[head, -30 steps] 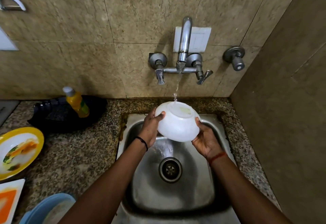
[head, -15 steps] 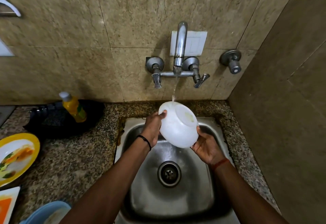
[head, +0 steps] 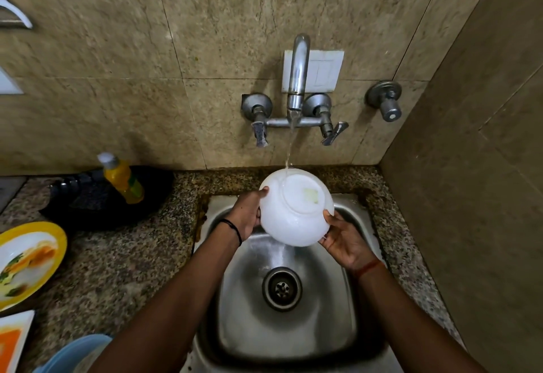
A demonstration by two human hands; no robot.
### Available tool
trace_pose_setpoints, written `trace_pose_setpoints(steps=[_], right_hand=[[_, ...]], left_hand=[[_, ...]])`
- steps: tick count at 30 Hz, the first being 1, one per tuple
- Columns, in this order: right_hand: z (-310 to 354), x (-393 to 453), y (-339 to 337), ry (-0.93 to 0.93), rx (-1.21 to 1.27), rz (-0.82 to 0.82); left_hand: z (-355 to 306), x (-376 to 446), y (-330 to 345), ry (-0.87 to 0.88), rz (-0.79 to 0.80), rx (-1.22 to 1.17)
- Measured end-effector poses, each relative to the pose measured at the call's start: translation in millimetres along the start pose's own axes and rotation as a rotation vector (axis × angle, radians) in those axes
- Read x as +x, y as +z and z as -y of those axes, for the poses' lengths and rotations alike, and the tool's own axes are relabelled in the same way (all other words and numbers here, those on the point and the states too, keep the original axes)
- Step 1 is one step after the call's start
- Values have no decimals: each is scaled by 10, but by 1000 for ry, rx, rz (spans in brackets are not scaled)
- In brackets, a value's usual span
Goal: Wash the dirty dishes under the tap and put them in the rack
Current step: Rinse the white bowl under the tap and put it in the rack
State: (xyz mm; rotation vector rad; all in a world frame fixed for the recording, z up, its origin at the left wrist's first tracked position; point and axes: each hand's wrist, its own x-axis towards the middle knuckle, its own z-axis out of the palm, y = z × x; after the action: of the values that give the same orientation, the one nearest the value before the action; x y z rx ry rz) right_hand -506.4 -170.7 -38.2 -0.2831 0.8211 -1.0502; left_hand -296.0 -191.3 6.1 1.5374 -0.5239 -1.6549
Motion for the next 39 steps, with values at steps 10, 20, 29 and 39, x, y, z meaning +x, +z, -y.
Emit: trace_pose_setpoints(steps=[10, 20, 29, 39], right_hand=[[121, -41, 369, -205, -585, 0], [-143, -135, 606, -775, -1759, 117], [272, -127, 838, -725, -1086, -104], [877, 225, 1170, -834, -1274, -442]], left_hand=[[124, 73, -115, -101, 113, 24], [-38, 15, -114, -152, 203, -133], [90, -12, -98, -48, 156, -283], [104, -44, 3, -15, 188, -207]])
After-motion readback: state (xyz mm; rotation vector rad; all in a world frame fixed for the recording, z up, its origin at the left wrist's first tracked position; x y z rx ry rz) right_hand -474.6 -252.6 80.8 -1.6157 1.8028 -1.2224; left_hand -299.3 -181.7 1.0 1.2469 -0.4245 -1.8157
